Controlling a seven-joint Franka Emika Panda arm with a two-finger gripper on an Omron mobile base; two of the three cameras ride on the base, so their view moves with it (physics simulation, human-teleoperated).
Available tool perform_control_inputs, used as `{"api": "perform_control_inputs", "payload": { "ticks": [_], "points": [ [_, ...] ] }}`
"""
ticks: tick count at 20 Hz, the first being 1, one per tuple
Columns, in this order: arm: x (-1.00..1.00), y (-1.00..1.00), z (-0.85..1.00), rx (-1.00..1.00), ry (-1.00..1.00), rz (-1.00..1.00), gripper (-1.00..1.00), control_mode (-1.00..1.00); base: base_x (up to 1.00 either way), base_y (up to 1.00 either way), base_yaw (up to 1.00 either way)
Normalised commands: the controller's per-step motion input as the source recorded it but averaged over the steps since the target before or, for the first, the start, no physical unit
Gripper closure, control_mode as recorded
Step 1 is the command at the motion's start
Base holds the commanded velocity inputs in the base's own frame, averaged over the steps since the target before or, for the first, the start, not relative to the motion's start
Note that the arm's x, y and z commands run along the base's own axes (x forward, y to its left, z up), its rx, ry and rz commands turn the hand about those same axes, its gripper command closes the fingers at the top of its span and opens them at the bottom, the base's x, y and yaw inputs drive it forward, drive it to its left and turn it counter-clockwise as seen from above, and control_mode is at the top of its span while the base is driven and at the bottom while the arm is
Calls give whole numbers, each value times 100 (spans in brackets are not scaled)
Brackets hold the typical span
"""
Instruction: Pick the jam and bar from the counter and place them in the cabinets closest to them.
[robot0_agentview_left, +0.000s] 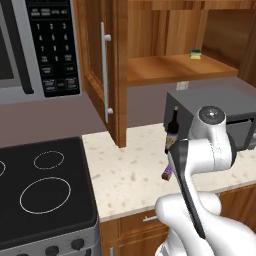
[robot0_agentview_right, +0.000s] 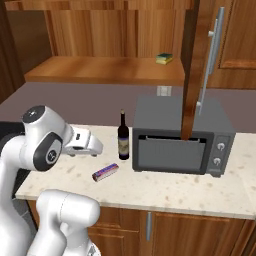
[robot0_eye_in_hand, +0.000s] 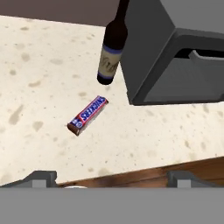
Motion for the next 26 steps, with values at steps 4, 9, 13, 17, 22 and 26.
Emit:
{"api": "perform_control_inputs", "payload": {
  "ticks": [4,9,13,17,22,26],
  "points": [
    [3,0,-18,7,0,0,-100,-100,0,0,0],
    [19,0,-31,14,0,0,-100,-100,0,0,0],
    [29,0,-25,8,0,-3,-100,-100,0,0,0],
    [33,0,-30,10,2,-6,-100,-100,0,0,0],
    [36,0,-31,8,4,-7,-100,-100,0,0,0],
    [31,0,-29,2,6,-10,-100,-100,0,0,0]
  ]
}}
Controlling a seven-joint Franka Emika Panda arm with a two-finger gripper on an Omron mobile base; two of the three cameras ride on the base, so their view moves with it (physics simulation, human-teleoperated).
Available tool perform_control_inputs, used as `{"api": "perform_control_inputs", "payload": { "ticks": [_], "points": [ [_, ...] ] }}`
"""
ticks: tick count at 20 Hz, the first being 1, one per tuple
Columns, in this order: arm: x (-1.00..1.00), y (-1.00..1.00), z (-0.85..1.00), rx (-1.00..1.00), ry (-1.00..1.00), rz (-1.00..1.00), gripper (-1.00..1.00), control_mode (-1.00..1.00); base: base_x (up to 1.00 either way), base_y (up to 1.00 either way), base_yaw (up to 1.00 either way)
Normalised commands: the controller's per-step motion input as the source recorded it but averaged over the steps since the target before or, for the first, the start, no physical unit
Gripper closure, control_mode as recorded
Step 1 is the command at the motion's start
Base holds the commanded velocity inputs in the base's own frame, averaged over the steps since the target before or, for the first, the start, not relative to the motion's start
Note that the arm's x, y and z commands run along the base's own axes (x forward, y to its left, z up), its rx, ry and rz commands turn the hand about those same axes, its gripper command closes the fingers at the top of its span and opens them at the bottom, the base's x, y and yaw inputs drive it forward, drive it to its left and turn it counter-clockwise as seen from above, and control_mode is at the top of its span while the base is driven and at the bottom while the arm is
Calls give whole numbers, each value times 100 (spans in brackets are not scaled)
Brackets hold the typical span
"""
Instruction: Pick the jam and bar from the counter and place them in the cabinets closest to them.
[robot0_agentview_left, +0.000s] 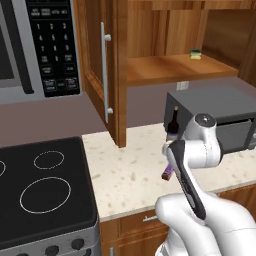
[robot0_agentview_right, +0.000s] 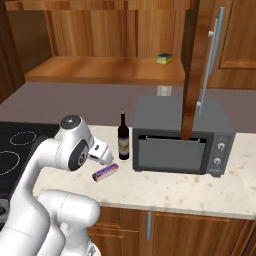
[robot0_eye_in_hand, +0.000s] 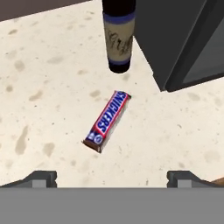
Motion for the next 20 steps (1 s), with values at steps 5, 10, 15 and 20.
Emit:
{"api": "perform_control_inputs", "payload": {
  "ticks": [5,10,15,20],
  "points": [
    [37,0,-33,0,7,-15,-100,-100,0,0,0],
    [41,0,-43,3,9,-16,-100,-100,0,0,0],
    [40,0,-45,6,8,-13,-100,-100,0,0,0],
    [39,0,-43,5,7,-12,-100,-100,0,0,0]
  ]
}}
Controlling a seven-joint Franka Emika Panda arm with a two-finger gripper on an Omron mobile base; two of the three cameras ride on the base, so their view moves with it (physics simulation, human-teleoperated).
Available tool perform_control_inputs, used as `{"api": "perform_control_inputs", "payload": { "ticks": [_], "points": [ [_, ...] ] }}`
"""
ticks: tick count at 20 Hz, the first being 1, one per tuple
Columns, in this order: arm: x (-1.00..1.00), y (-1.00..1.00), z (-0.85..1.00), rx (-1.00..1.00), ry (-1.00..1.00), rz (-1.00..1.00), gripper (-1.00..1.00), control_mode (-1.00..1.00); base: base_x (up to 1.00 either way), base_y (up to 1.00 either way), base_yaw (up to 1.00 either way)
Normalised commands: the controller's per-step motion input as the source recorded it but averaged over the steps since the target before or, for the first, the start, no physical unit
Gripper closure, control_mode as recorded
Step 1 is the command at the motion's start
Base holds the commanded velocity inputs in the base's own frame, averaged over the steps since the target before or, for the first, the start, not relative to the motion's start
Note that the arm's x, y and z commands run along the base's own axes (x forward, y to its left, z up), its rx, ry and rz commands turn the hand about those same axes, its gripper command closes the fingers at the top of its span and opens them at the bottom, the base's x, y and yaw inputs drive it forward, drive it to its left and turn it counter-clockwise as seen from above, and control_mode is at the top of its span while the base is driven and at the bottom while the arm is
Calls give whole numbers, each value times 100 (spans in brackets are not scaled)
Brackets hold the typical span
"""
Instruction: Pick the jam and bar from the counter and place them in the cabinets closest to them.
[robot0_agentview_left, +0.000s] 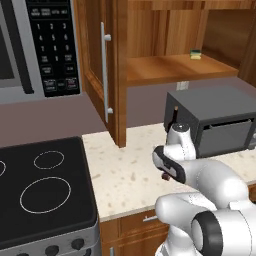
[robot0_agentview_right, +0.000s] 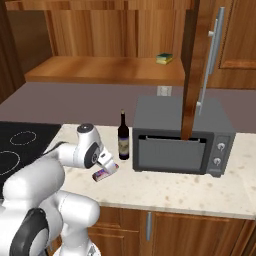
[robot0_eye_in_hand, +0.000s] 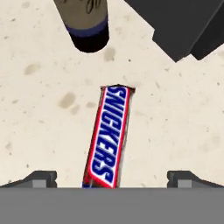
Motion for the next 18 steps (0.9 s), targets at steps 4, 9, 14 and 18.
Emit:
{"api": "perform_control_inputs", "payload": {
  "ticks": [4,9,14,18],
  "points": [
    [36,0,-49,4,8,-10,-100,-100,0,0,0],
    [28,0,-56,3,9,-8,-100,-100,0,0,0],
    [29,0,-47,1,6,-7,-100,-100,0,0,0],
    [4,0,-5,0,0,-1,100,-100,0,0,0]
  ]
}}
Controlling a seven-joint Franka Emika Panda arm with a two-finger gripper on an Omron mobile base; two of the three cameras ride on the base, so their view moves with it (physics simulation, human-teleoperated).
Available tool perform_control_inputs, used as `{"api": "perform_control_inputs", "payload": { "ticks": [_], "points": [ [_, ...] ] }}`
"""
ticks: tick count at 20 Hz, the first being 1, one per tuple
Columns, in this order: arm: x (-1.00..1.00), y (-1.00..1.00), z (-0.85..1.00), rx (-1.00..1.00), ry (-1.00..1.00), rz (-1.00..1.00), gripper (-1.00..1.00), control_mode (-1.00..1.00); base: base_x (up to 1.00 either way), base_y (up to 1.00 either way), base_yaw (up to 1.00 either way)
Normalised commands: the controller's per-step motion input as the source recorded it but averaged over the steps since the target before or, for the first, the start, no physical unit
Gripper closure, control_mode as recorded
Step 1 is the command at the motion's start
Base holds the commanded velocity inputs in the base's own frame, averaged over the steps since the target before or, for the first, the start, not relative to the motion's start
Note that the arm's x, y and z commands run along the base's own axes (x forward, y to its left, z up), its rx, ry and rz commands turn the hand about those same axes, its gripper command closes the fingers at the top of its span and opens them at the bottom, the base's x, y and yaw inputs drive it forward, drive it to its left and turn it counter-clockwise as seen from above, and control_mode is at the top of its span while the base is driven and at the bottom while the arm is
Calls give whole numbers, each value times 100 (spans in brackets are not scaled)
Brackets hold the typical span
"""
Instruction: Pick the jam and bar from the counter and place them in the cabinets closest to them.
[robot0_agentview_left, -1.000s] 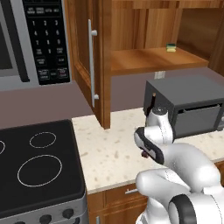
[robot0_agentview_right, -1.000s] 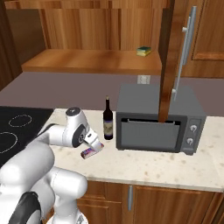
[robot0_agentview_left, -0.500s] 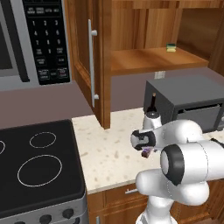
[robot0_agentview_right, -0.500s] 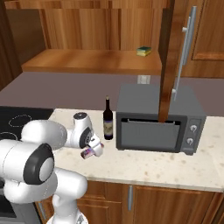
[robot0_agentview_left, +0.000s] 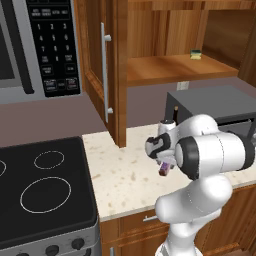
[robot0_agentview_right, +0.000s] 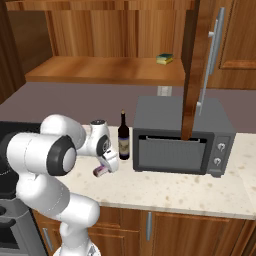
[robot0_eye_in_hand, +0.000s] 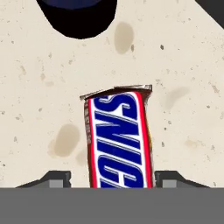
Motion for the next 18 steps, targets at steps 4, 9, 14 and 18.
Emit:
{"api": "perform_control_inputs", "payload": {
  "ticks": [4,9,14,18],
  "points": [
    [-16,-2,10,0,-2,0,100,-100,0,0,0],
    [-43,-13,54,0,-6,0,100,-100,0,0,0],
    [-43,-15,74,0,-4,1,100,-100,0,0,0],
    [-51,-6,67,-1,-6,15,100,-100,0,0,0]
  ]
}}
